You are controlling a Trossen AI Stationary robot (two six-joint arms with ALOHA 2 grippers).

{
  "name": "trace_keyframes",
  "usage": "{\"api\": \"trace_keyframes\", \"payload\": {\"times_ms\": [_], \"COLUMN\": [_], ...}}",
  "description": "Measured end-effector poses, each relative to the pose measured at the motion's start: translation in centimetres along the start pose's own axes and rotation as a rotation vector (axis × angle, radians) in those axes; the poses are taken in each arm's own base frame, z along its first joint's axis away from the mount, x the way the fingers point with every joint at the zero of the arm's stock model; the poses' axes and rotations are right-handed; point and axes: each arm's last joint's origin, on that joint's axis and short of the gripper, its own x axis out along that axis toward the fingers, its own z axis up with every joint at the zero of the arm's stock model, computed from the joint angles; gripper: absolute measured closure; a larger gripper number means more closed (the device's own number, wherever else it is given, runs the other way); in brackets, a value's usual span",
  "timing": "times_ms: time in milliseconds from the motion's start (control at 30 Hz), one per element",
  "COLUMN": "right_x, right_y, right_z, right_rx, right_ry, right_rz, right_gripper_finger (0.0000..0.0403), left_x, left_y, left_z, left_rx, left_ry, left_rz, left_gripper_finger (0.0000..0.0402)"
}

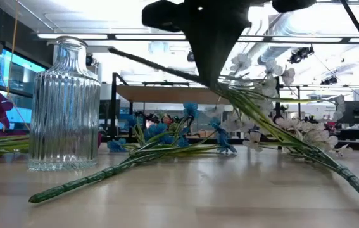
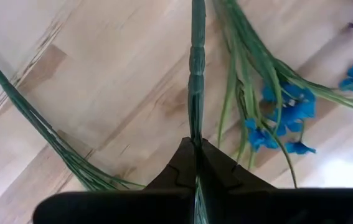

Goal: Pick and place flowers into a vace then onto a shelf
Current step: Put the left white flowers into the right transparent vase

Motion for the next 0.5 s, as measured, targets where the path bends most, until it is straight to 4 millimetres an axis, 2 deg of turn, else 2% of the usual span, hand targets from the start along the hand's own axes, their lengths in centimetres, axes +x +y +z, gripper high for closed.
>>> {"api": "trace_keyframes", "payload": {"times_ms": [500], "right_x": [-3.3], "right_y": [-0.4], "right_z": [-1.6], "right_rx": [0.103], "right_ry": [-0.033], "right_rz": [-0.138], "right_gripper_finger": [0.0402], "left_x": [0.0], "left_y": [0.0], "left_z": [0.0], "left_rx": [-0.002], "left_ry": [-0.002], "left_rz": [0.001], "left_gripper_finger": [0.0153]}}
